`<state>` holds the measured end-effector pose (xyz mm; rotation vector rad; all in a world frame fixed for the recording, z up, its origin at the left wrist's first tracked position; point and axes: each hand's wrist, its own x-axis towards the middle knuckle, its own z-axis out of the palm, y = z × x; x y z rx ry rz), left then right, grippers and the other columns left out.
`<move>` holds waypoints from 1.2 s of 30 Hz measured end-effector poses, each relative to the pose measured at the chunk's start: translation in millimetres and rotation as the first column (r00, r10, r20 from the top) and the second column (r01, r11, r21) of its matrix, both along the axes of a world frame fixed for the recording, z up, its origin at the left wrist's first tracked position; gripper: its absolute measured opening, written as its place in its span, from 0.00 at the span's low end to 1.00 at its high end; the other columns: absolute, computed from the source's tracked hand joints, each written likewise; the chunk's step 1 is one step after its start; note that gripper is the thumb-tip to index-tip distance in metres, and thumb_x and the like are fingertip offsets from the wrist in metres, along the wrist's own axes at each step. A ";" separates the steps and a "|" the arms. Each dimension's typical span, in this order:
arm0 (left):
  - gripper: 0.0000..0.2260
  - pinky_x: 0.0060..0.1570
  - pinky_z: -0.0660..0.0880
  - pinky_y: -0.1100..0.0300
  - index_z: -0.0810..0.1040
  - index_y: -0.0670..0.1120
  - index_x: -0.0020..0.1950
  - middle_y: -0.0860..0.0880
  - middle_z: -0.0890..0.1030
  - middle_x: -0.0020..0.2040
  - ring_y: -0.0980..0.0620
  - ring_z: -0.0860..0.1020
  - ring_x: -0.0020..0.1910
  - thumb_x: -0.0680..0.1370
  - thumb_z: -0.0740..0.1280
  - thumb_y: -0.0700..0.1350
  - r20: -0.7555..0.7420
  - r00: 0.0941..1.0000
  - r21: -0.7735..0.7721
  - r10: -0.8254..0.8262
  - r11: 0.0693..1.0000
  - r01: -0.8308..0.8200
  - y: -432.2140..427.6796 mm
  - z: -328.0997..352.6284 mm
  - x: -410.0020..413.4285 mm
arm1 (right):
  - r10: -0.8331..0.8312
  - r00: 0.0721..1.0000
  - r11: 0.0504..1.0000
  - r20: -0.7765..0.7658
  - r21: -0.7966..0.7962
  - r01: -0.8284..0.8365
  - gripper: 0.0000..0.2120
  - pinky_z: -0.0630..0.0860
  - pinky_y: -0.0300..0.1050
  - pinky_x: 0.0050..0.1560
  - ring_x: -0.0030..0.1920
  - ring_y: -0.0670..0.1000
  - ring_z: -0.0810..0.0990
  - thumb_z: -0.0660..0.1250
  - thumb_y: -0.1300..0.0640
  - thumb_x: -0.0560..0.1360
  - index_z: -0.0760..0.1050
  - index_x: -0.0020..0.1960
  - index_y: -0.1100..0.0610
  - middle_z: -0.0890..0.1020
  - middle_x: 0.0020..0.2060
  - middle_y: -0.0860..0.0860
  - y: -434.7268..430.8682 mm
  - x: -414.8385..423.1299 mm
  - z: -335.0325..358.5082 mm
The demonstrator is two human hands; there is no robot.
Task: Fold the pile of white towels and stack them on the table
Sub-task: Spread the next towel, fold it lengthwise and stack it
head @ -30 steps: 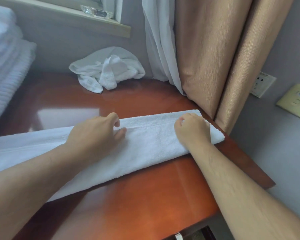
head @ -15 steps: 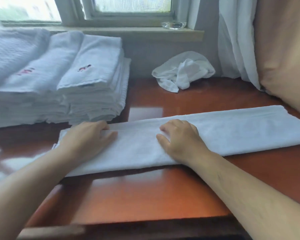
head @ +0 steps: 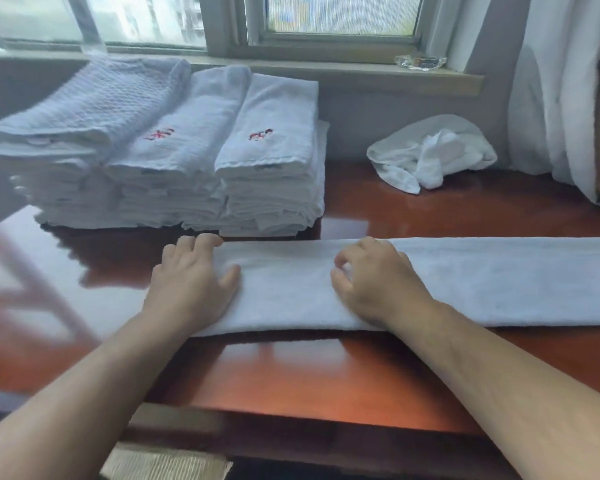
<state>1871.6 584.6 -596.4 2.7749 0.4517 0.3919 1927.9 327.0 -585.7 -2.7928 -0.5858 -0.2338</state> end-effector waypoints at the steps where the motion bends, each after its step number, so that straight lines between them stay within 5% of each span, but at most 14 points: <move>1: 0.27 0.66 0.66 0.45 0.66 0.50 0.72 0.45 0.70 0.66 0.40 0.66 0.66 0.77 0.64 0.61 -0.034 0.999 -0.051 0.030 0.998 -0.031 0.9 -0.1 -1.9 | 0.021 0.999 0.999 0.024 0.033 -0.022 0.15 0.68 0.51 0.61 0.62 0.55 0.72 0.61 0.47 0.79 0.78 0.62 0.51 0.77 0.59 0.50 7.7 -1.3 1.0; 4: 0.35 0.65 0.66 0.47 0.65 0.42 0.71 0.39 0.70 0.65 0.37 0.69 0.65 0.75 0.67 0.66 -0.148 0.979 -0.060 0.137 0.987 -0.147 2.4 5.2 -2.4 | 0.068 0.997 0.990 0.033 0.120 -0.072 0.13 0.67 0.49 0.60 0.61 0.53 0.70 0.63 0.49 0.79 0.79 0.60 0.51 0.76 0.58 0.49 24.9 -8.8 -6.6; 7: 0.34 0.49 0.69 0.53 0.70 0.36 0.64 0.38 0.75 0.60 0.38 0.75 0.58 0.76 0.68 0.65 -0.262 0.954 0.008 0.146 0.989 -0.149 -2.4 17.3 2.6 | 0.048 0.998 0.989 0.028 0.135 -0.051 0.12 0.64 0.46 0.60 0.60 0.51 0.69 0.61 0.48 0.79 0.77 0.59 0.50 0.76 0.57 0.47 27.7 -11.4 -17.5; 9: 0.25 0.38 0.66 0.56 0.77 0.37 0.50 0.41 0.78 0.48 0.44 0.77 0.45 0.78 0.67 0.61 -0.304 0.948 0.055 0.096 0.995 -0.083 -5.4 21.9 7.9 | 0.039 0.999 0.989 0.035 0.141 -0.044 0.12 0.64 0.46 0.59 0.60 0.50 0.69 0.61 0.48 0.78 0.77 0.58 0.50 0.75 0.57 0.47 27.8 -11.0 -19.6; 12: 0.23 0.28 0.62 0.57 0.73 0.41 0.33 0.46 0.74 0.32 0.50 0.71 0.32 0.77 0.70 0.58 -0.313 0.946 0.008 0.089 0.996 -0.091 -4.7 26.5 13.0 | 0.041 0.998 0.989 0.041 0.142 -0.046 0.13 0.64 0.46 0.59 0.58 0.50 0.70 0.60 0.48 0.78 0.77 0.58 0.50 0.75 0.56 0.47 27.8 -11.7 -20.6; 15: 0.18 0.35 0.67 0.57 0.79 0.39 0.51 0.45 0.81 0.44 0.47 0.78 0.43 0.75 0.73 0.54 -0.238 0.970 -0.144 0.049 0.986 -0.085 -2.5 23.6 12.3 | 0.040 0.999 0.990 0.036 0.137 -0.045 0.13 0.65 0.46 0.60 0.58 0.50 0.70 0.59 0.48 0.78 0.77 0.59 0.50 0.75 0.56 0.47 27.8 -12.2 -20.6; 18: 0.26 0.49 0.66 0.57 0.70 0.44 0.71 0.43 0.77 0.63 0.43 0.75 0.59 0.76 0.70 0.51 -0.121 0.992 -0.252 0.036 0.966 -0.066 -1.2 17.9 6.8 | 0.040 0.998 0.990 0.040 0.137 -0.045 0.13 0.66 0.47 0.60 0.58 0.50 0.70 0.59 0.48 0.78 0.76 0.58 0.50 0.75 0.56 0.47 27.7 -12.1 -20.2; 22: 0.26 0.46 0.68 0.55 0.64 0.48 0.63 0.44 0.74 0.58 0.45 0.73 0.49 0.74 0.72 0.57 -0.210 0.974 -0.217 0.084 0.968 -0.130 5.1 20.4 -1.1 | 0.038 0.998 0.991 0.050 0.127 -0.044 0.13 0.67 0.47 0.59 0.57 0.51 0.70 0.59 0.48 0.78 0.76 0.58 0.50 0.75 0.56 0.47 27.8 -12.8 -21.1; 24: 0.26 0.43 0.72 0.53 0.70 0.42 0.62 0.44 0.80 0.53 0.44 0.78 0.48 0.71 0.76 0.53 -0.178 0.981 -0.331 0.073 0.935 -0.129 3.9 23.8 -0.9 | 0.033 0.998 0.992 0.048 0.118 -0.038 0.13 0.67 0.47 0.60 0.57 0.50 0.70 0.58 0.48 0.78 0.76 0.59 0.50 0.75 0.56 0.47 27.6 -12.6 -21.1; 28: 0.23 0.41 0.78 0.49 0.82 0.34 0.50 0.38 0.84 0.42 0.41 0.83 0.40 0.59 0.76 0.46 -0.054 0.999 -0.754 0.005 0.656 -0.043 3.5 31.0 -5.1 | 0.031 0.999 0.993 0.042 0.113 -0.036 0.14 0.67 0.47 0.60 0.57 0.50 0.70 0.58 0.47 0.78 0.76 0.59 0.49 0.75 0.57 0.46 28.8 -13.3 -20.7; 31: 0.12 0.35 0.75 0.58 0.85 0.35 0.43 0.40 0.82 0.38 0.45 0.81 0.32 0.62 0.76 0.39 -0.071 0.996 -0.857 -0.049 0.515 -0.036 11.6 31.9 -5.1 | 0.031 0.999 0.994 0.043 0.107 -0.035 0.14 0.67 0.48 0.60 0.57 0.50 0.70 0.58 0.47 0.78 0.76 0.59 0.49 0.75 0.57 0.47 29.2 -13.7 -21.1; 33: 0.04 0.34 0.76 0.60 0.86 0.40 0.40 0.42 0.84 0.39 0.47 0.82 0.33 0.67 0.74 0.38 -0.077 0.988 -0.851 -0.132 0.525 0.003 13.1 35.9 -4.7 | 0.026 0.999 0.994 0.043 0.106 -0.031 0.13 0.67 0.48 0.60 0.57 0.51 0.70 0.58 0.48 0.78 0.76 0.59 0.49 0.75 0.57 0.47 29.0 -14.0 -20.8; 36: 0.17 0.46 0.77 0.53 0.83 0.44 0.52 0.46 0.84 0.47 0.46 0.82 0.45 0.65 0.69 0.46 -0.106 0.975 -0.682 -0.196 0.728 0.073 10.8 34.7 -1.1 | 0.022 0.999 0.994 0.034 0.105 -0.026 0.13 0.67 0.48 0.60 0.58 0.51 0.70 0.58 0.48 0.78 0.75 0.59 0.49 0.76 0.57 0.47 29.2 -13.7 -19.8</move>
